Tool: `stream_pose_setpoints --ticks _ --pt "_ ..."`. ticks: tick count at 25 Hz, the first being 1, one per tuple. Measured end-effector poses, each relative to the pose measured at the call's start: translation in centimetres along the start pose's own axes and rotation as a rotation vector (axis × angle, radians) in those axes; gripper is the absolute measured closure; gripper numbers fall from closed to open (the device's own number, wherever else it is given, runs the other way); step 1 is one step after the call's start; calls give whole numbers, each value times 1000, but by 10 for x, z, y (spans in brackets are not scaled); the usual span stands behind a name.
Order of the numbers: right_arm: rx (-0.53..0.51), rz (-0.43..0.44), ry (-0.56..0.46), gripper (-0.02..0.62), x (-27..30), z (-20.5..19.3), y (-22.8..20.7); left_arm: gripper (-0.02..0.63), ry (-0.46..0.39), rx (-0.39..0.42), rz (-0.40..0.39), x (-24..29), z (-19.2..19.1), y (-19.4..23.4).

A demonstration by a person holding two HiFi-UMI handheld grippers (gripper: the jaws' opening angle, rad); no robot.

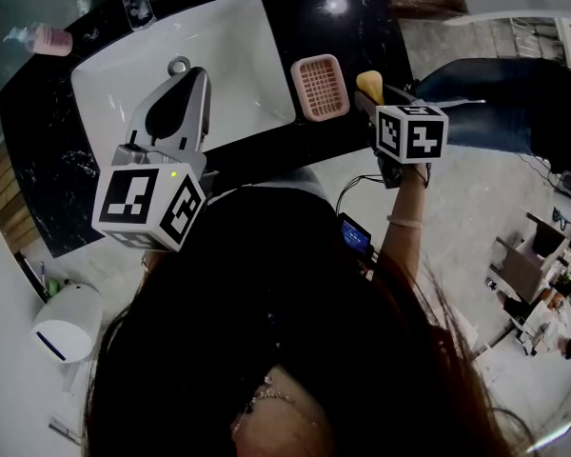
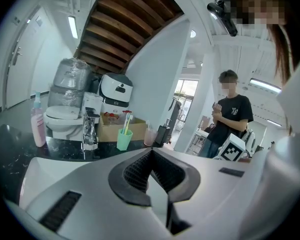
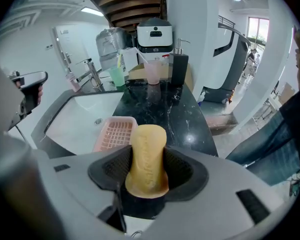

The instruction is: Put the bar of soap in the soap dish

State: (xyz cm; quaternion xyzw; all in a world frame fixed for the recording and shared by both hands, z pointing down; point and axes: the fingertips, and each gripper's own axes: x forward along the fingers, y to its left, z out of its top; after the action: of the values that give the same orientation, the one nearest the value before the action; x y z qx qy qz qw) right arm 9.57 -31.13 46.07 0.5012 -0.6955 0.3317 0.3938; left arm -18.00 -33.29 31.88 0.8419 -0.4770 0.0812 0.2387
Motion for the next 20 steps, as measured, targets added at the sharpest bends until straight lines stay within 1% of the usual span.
stream_pose_setpoints --ticks 13,20 --pt "-53 44 8 391 6 17 33 611 -8 -24 39 -17 -2 21" --pt "-71 85 18 391 15 23 49 611 -16 -38 69 -25 -2 30"
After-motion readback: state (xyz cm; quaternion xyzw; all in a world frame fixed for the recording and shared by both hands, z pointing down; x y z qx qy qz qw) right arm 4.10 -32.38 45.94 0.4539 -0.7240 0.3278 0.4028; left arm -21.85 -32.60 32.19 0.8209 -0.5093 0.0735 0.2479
